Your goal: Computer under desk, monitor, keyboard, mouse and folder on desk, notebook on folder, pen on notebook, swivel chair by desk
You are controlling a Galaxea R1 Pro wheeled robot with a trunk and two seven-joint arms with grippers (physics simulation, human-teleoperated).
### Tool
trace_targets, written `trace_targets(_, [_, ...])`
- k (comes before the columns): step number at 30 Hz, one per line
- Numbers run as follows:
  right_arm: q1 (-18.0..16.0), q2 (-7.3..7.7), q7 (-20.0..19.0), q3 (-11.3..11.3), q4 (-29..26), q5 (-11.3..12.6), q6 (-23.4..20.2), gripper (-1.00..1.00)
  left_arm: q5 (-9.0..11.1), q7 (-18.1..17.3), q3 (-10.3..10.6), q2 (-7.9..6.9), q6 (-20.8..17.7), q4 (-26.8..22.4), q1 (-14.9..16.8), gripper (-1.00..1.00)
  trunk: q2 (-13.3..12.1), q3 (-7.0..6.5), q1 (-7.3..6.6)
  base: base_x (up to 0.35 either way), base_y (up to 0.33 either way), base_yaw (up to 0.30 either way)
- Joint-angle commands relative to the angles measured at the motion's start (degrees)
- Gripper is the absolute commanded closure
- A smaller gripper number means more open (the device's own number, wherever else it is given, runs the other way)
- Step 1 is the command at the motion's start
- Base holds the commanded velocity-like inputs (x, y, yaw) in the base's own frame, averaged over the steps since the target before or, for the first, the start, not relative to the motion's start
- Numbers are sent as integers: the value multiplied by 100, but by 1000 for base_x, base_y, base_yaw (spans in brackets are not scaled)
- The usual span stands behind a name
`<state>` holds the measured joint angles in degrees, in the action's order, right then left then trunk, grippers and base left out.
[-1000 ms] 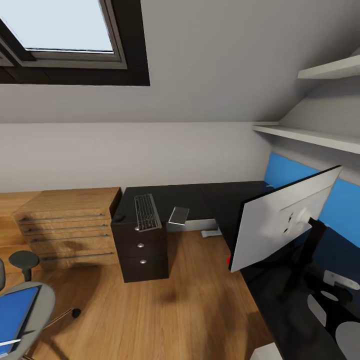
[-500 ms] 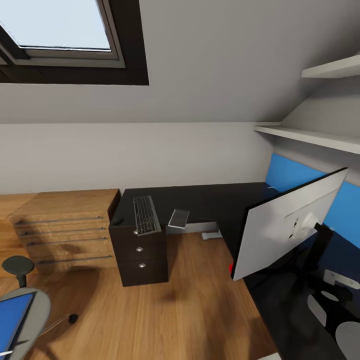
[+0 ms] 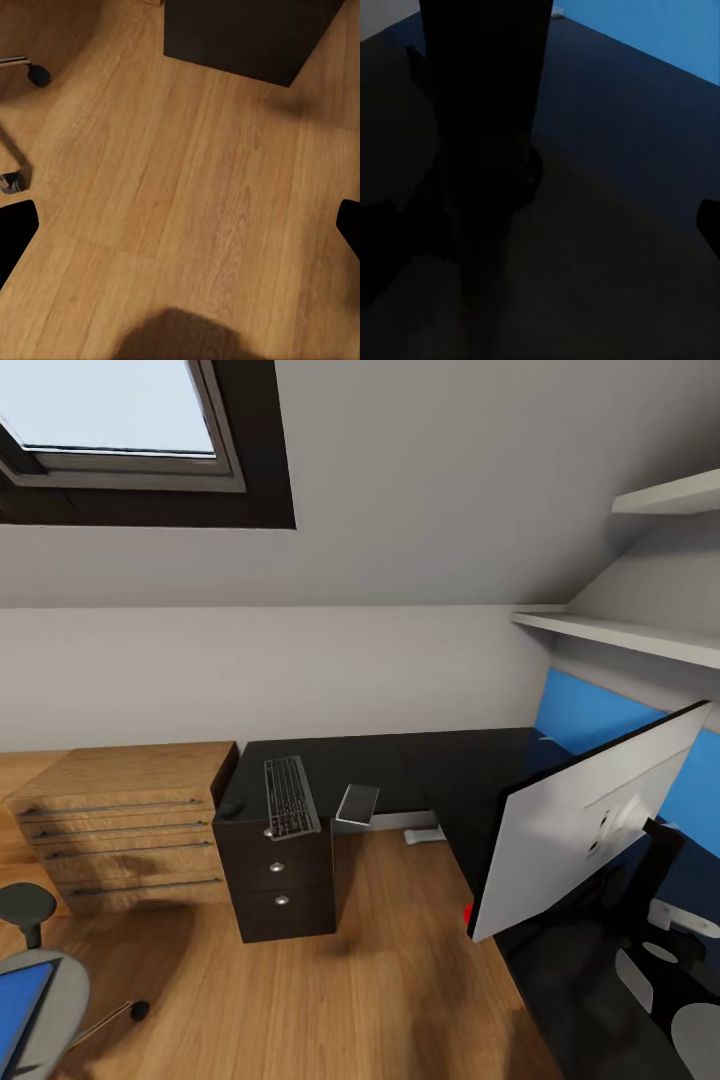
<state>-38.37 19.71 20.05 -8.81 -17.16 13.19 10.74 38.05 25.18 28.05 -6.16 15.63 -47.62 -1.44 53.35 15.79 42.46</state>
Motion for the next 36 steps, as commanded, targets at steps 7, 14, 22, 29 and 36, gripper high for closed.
trace_targets(7, [-4, 6, 7, 3, 10, 64, 34, -100, 62, 30, 34, -8, 37, -2, 4, -100, 5, 6, 1, 2, 0, 0])
trace_targets(14, [-4, 6, 6, -8, 12, 69, 51, -100, 57, 30, 34, -8, 37, -1, 4, -100, 5, 6, 1, 0, 0, 0])
trace_targets(22, [-4, 6, -1, -4, 66, 69, 766, -100, 54, 31, 34, -10, 37, -1, 4, -100, 5, 6, 1, 0, 0, 0])
trace_targets(29, [-4, 6, -30, 1, 146, 66, 1218, -100, 54, 31, 36, -8, 37, -1, 4, -100, 5, 6, 1, 1, 0, 0])
trace_targets(36, [-4, 6, -104, 25, 258, 56, 1269, -100, 54, 34, 42, -8, 37, -1, 4, -100, 5, 6, 1, 132, 0, 0])
